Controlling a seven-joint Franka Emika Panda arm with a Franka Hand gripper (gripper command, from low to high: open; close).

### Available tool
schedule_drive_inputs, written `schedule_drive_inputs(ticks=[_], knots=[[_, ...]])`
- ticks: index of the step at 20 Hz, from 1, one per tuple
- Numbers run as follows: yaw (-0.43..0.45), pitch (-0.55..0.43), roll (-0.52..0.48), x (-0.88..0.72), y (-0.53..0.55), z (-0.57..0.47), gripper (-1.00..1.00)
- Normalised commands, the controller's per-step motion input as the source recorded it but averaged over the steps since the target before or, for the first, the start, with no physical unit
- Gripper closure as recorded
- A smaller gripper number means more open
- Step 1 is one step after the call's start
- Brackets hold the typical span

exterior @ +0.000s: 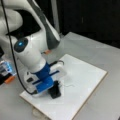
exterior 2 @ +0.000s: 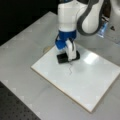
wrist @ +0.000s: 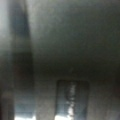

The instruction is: Erasing curve lines

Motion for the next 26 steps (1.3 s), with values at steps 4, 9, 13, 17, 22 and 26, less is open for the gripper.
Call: schedule_drive_inputs(ticks=[4, 9, 13, 17, 22, 26], knots=[[-0.069, -0.080, 0.111, -0.05, 0.08, -0.52, 1.00], [-0.067, -0.081, 0.113, -0.02, 0.10, -0.54, 1.00], [-0.070, -0.080, 0.113, -0.02, 0.09, -0.54, 1.00], [-0.071, -0.079, 0.112, -0.03, 0.09, -0.54, 1.00], [-0.048, -0.088, 0.135, -0.01, 0.11, -0.56, 1.00], [-0.066, -0.080, 0.137, -0.01, 0.10, -0.57, 1.00]])
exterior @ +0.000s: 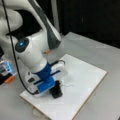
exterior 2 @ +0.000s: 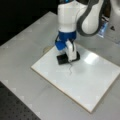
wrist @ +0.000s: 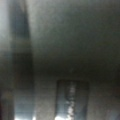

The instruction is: Erasing curve lines

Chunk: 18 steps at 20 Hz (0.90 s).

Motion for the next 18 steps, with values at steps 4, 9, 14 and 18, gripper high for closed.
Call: schedule_drive_inputs(ticks=[4, 9, 14, 18], knots=[[-0.072, -0.072, 0.132, -0.01, 0.10, -0.57, 1.00], [-0.061, -0.063, 0.134, 0.01, 0.11, -0.57, 1.00], [-0.062, -0.066, 0.148, 0.10, 0.15, -0.59, 1.00], [-0.090, -0.068, 0.133, 0.16, 0.13, -0.65, 1.00]])
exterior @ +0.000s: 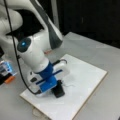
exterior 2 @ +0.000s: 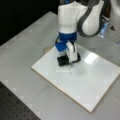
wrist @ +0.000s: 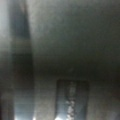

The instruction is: Erasing curve lines

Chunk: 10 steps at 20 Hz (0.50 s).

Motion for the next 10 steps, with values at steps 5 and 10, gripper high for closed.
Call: schedule_drive_inputs(ticks=[5, 10], knots=[[-0.128, -0.074, 0.104, 0.24, 0.16, -0.74, 1.00], [-0.181, -0.070, 0.081, 0.36, 0.22, -0.81, 1.00]])
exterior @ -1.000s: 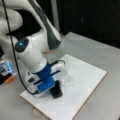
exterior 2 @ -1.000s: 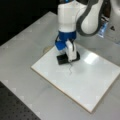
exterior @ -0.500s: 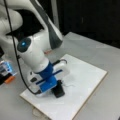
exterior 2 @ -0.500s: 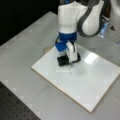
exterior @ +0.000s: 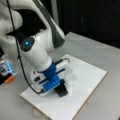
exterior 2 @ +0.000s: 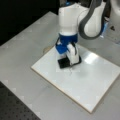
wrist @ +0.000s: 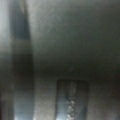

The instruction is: Erasing curve lines

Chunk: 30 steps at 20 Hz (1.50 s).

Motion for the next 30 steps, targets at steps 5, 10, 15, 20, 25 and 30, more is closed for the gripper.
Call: schedule_drive_inputs(ticks=[5, 10, 15, 20, 25, 30], knots=[[-0.221, -0.051, 0.086, 0.56, 0.24, -0.91, 1.00], [-0.229, -0.040, 0.099, 0.80, 0.26, -1.00, 1.00], [-0.234, -0.027, 0.111, 0.90, 0.27, -1.00, 1.00], [-0.225, -0.023, 0.080, 0.92, 0.31, -1.00, 1.00], [-0.219, -0.036, 0.050, 0.98, 0.38, -1.00, 1.00], [-0.206, -0.055, 0.016, 0.98, 0.39, -1.00, 1.00]])
